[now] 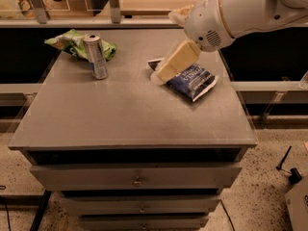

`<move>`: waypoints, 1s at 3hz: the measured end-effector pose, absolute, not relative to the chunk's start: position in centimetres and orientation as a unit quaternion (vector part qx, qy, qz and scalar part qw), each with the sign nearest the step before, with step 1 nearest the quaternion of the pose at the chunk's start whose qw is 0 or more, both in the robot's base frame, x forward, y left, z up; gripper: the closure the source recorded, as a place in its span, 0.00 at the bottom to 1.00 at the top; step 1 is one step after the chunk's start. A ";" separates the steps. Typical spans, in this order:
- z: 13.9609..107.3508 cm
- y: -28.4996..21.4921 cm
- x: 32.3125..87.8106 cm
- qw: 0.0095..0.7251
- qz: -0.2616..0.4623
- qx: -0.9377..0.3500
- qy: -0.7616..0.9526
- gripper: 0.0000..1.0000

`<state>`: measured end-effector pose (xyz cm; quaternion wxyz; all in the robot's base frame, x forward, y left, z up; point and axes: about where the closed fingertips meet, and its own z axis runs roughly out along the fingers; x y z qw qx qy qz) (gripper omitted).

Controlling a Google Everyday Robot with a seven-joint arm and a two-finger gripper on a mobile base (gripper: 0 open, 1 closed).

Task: Knock redbull can over

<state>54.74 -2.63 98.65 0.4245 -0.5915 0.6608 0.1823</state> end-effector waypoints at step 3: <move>94.8 0.6 61.0 0.439 0.216 -0.576 0.655 0.00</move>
Offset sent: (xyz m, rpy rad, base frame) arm 0.0495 0.0225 -0.0358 0.0827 0.0449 -0.0039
